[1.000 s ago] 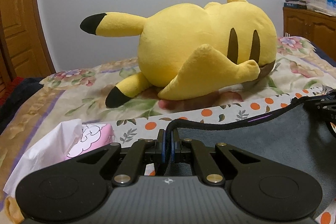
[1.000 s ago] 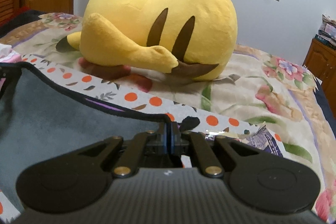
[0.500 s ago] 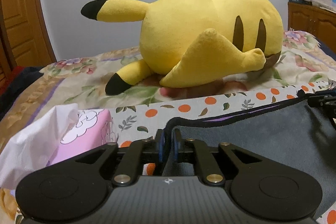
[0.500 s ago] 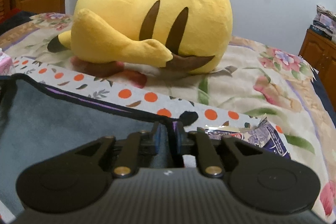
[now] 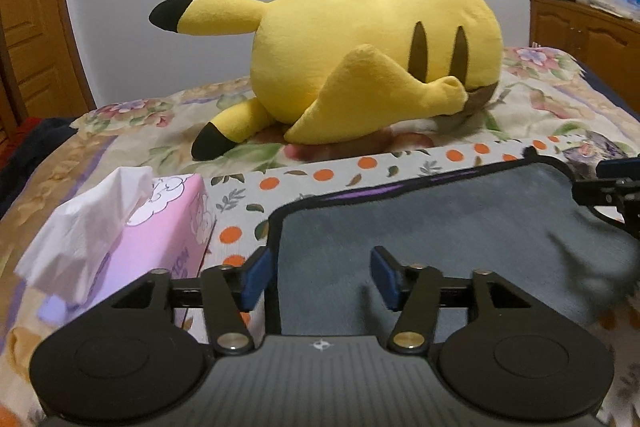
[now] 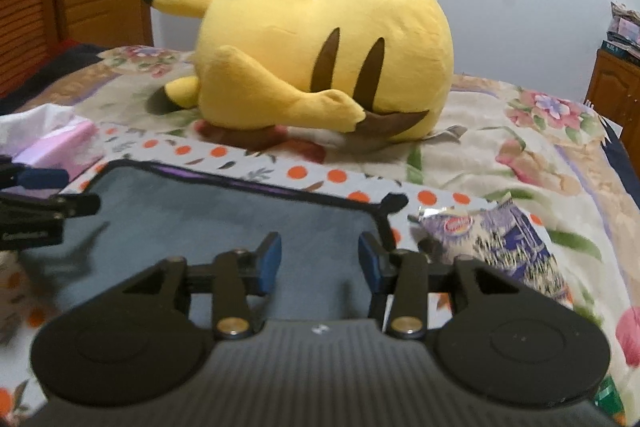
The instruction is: Fold towel
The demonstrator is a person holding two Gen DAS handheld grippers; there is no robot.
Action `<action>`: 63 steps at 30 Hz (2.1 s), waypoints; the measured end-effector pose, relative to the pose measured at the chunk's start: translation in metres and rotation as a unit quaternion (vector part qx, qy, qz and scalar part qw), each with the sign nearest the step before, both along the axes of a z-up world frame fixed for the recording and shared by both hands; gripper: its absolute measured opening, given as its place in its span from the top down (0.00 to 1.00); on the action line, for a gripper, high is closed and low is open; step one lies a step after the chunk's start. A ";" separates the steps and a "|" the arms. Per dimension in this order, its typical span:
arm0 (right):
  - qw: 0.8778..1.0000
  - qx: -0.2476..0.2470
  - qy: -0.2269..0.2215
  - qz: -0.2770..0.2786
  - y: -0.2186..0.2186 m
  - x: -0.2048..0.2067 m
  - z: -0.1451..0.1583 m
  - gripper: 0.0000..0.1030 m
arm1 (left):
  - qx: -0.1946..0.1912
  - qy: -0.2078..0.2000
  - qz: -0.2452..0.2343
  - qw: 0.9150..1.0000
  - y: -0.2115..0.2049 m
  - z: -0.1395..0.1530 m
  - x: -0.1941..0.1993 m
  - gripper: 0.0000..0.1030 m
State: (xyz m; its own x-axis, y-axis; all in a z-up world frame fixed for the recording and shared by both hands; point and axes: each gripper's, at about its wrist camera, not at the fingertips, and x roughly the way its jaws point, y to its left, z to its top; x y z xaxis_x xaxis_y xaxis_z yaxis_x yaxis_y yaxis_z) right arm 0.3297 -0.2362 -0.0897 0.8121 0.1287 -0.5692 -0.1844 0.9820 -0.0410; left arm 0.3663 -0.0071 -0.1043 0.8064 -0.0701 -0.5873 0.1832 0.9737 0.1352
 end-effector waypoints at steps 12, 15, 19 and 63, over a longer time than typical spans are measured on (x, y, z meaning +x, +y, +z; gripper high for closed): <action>1.000 0.009 -0.006 0.008 -0.006 -0.062 0.031 0.52 | -0.012 -0.001 -0.011 1.000 -0.011 0.029 -0.054 0.24; 1.000 0.010 -0.006 0.008 -0.006 -0.075 0.035 0.50 | -0.008 -0.002 -0.011 1.000 -0.012 0.035 -0.070 0.20; 1.000 0.014 -0.007 0.008 -0.008 -0.091 0.039 0.49 | -0.015 -0.002 -0.010 1.000 -0.009 0.044 -0.089 0.17; 0.998 0.033 -0.055 -0.014 -0.026 -0.218 0.101 0.12 | -0.007 -0.025 -0.057 0.998 -0.024 0.114 -0.246 0.02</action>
